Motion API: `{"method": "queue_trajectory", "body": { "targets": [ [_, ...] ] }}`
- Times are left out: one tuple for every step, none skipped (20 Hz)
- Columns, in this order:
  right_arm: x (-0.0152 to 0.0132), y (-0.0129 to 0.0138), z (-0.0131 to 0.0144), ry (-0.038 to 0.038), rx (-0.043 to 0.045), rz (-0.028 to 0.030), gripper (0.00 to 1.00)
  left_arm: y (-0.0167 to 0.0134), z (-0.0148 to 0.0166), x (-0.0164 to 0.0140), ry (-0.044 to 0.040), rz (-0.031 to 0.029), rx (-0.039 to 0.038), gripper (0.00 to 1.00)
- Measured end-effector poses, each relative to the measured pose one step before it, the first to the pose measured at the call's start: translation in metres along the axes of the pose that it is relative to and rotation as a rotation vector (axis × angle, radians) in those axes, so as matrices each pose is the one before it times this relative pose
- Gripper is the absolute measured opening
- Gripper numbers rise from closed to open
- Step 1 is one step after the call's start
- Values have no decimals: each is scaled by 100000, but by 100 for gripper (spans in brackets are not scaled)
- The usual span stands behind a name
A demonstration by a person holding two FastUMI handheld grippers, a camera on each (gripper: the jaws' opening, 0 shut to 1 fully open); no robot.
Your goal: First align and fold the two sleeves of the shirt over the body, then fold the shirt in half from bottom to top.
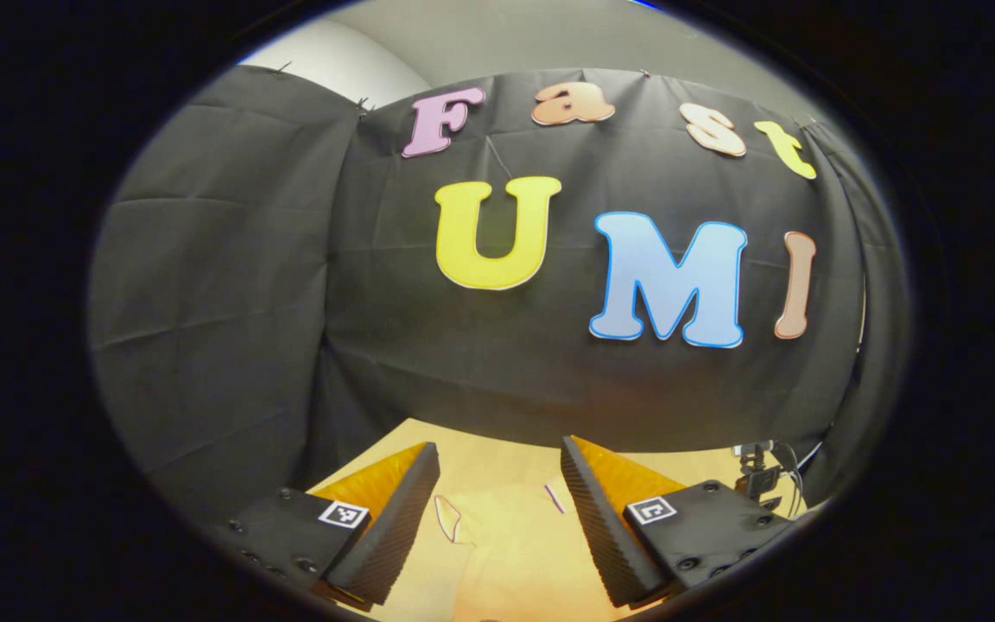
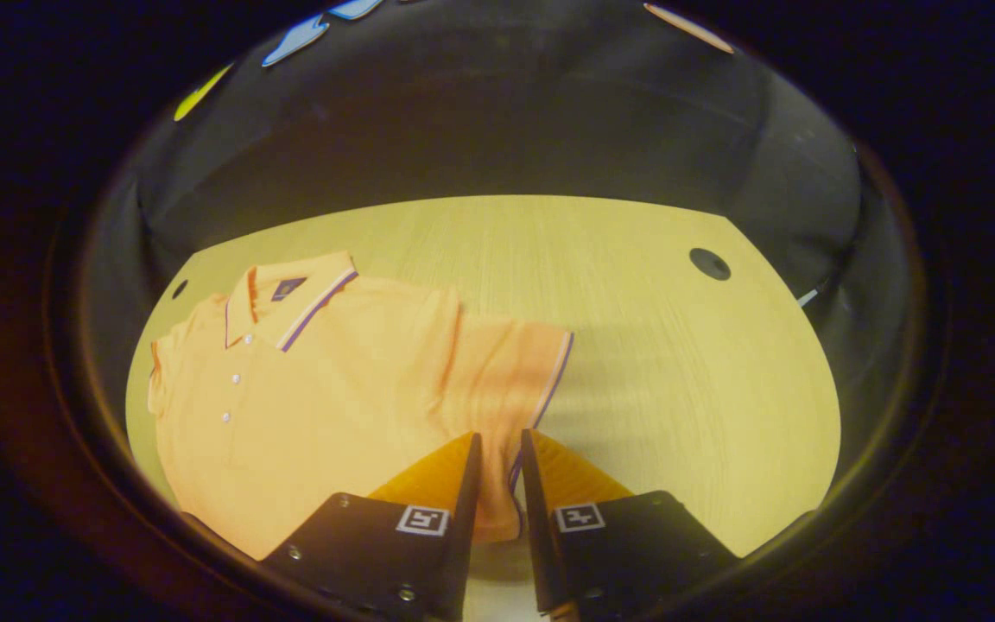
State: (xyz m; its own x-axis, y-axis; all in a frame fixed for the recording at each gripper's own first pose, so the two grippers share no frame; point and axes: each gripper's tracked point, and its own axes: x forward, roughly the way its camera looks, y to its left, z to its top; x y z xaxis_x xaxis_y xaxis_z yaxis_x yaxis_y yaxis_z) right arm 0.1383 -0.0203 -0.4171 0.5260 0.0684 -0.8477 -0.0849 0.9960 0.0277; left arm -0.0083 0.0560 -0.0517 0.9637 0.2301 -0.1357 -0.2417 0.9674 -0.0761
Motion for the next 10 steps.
{"method": "queue_trajectory", "body": {
  "targets": [
    [-241,18,118,576,2848,289,6,80,-92,3,253,24,190,93],
    [145,-87,43,1105,1995,268,6,53,8,-55,109,159,93,93],
    [365,14,242,736,2201,93,4,-12,-78,8,127,-81,-135,93],
    [-478,-13,-61,1155,1336,-351,0,-8,-43,11,221,-35,-48,93],
    [-137,235,286,444,796,-303,0,42,-87,-40,238,-67,134,93],
    [-261,383,489,-1401,-199,-199,0,48,-62,-12,207,35,304,93],
    [-403,579,974,-3230,-1338,-476,0,96,-92,-33,249,266,392,93],
    [-474,897,907,-3240,-2108,229,0,83,-59,-46,328,232,374,93],
    [-465,1293,838,-2485,-2482,1437,0,92,-182,77,221,131,236,93],
    [-364,1545,565,-1995,-2865,1961,0,51,-169,47,39,-186,73,93]
  ]
}}
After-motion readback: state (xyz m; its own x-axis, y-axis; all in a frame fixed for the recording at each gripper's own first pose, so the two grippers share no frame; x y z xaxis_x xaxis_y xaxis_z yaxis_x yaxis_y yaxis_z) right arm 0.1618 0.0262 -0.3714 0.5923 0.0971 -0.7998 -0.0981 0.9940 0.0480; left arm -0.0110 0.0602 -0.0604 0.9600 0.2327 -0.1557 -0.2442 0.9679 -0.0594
